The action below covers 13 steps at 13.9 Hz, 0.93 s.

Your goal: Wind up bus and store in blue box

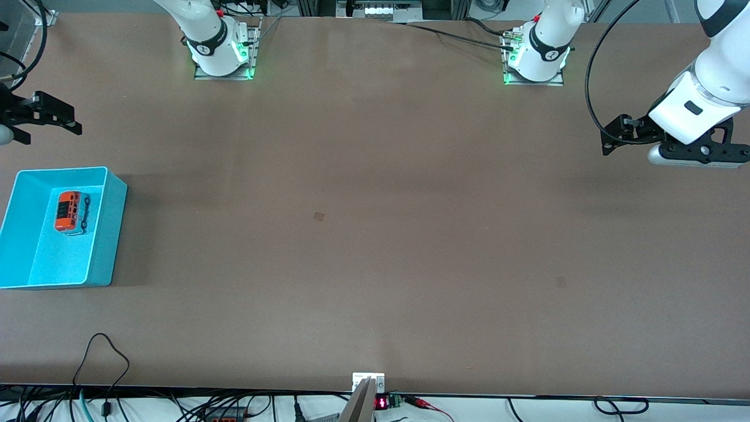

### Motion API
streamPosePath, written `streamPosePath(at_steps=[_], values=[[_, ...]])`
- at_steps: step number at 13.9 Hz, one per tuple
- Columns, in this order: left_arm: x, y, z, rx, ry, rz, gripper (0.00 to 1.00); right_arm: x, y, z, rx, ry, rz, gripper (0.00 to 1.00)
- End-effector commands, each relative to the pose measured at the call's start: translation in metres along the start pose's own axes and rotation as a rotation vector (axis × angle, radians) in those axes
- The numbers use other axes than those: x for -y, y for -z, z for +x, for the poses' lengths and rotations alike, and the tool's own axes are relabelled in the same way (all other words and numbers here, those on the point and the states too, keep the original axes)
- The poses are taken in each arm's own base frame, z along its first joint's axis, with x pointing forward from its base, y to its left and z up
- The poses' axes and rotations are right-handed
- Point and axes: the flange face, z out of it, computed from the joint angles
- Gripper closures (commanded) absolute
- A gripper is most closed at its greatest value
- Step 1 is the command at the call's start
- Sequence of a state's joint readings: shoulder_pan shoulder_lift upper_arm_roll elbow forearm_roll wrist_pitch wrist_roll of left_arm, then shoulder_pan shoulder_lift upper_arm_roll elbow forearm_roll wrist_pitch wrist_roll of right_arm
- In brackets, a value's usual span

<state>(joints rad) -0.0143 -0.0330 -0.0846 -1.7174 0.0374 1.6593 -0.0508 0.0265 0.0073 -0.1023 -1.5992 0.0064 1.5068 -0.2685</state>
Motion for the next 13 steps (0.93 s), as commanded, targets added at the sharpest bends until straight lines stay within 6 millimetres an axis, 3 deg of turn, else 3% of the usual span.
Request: streamPosePath(at_steps=[1, 13], values=[[-0.0016, 0.0059, 0.0010, -0.002, 0.004, 0.019, 0.00, 0.0124, 0.0081, 0.0024, 0.016, -0.052, -0.008, 0.00], [-0.0102, 0.0059, -0.0005, 0.002, -0.012, 0.019, 0.00, 0.0114, 0.0082, 0.0038, 0.006, -0.144, -0.009, 0.00]])
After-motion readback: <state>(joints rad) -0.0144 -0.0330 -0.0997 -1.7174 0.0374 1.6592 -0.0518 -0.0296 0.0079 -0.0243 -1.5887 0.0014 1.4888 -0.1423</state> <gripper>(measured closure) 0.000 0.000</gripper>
